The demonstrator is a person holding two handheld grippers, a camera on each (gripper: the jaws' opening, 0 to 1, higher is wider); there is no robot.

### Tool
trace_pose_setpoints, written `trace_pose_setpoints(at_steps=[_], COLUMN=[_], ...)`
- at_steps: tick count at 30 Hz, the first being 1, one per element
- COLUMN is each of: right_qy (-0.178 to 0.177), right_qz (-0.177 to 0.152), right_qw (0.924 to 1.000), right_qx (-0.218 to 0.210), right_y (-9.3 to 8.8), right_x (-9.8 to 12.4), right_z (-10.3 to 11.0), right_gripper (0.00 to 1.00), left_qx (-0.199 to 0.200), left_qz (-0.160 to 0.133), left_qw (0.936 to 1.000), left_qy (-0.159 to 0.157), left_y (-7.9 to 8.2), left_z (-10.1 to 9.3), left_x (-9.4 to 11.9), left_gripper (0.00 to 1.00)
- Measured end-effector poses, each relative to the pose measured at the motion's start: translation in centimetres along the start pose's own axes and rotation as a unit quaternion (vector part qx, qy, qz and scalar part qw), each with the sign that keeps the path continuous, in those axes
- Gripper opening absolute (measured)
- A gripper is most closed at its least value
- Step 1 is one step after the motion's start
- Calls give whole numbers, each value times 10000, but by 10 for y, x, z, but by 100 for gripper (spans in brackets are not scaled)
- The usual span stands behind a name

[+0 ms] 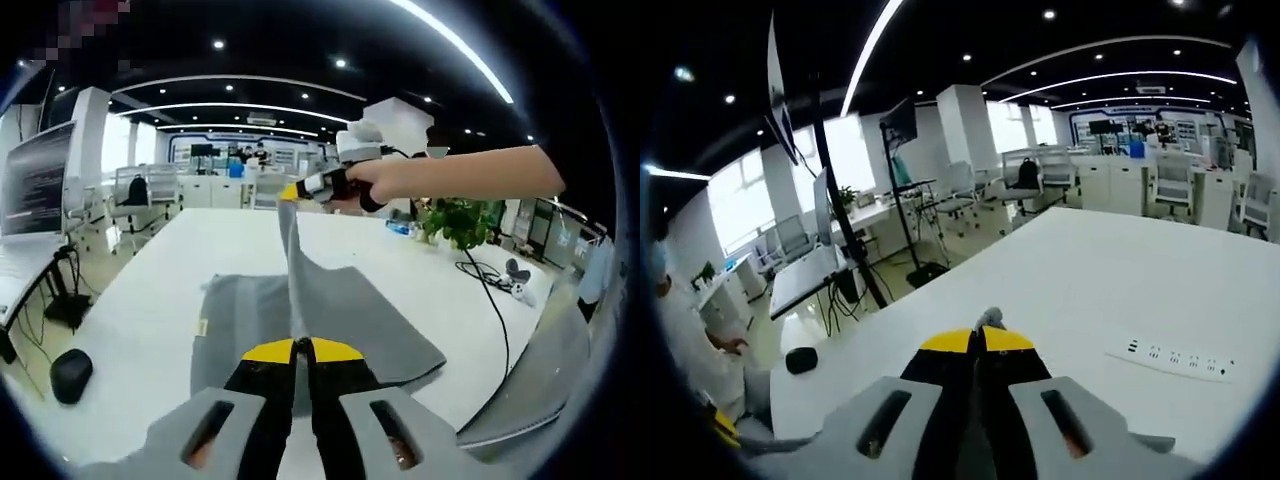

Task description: Fold the towel on the table until its edges align and the towel forms a compact rectangular stack.

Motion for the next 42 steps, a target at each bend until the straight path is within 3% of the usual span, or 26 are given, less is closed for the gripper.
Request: trace_pose_setpoints(at_steps=[7, 11, 20, 26, 30, 35, 42], right_qy=[32, -13, -88, -117, -117, -169, -324], right_qz=[127, 104, 277, 314, 243, 114, -191], right_qw=[9999, 9999, 9995, 9993, 9995, 9998, 9992], right_qx=[-21, -32, -123, -159, -153, -77, -97], right_y=[-13, -10, -41, -50, -49, -35, -2], right_x=[-28, -33, -84, -101, -96, -81, -50], right_z=[6, 11, 19, 24, 27, 19, 12], right_gripper=[0, 0, 0, 0, 0, 0, 0], left_qx=[180, 380, 683, 1238, 1234, 1103, 619], left_qz=[7, -38, 28, -125, -95, -244, -531], left_qw=[9998, 9990, 9961, 9874, 9880, 9909, 9962], left_qy=[118, 223, 550, 977, 928, 726, 304], left_y=[-10, -13, -29, -38, -38, -22, 17], left_z=[11, 19, 41, 63, 65, 57, 31], left_x=[-1, 1, -4, -1, -1, 0, 2], left_gripper=[4, 4, 4, 4, 4, 4, 4])
Point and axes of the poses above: the point that each gripper's makers call its tool centre point, and the gripper's own axes: x roughly backward along the fingers, z roughly to its left, y roughly out of its top, the point moved 1 cm from there along x, roughly backward along the fingers, and after that the axes turned 3 degrees about -y, right-handed, at the moved point
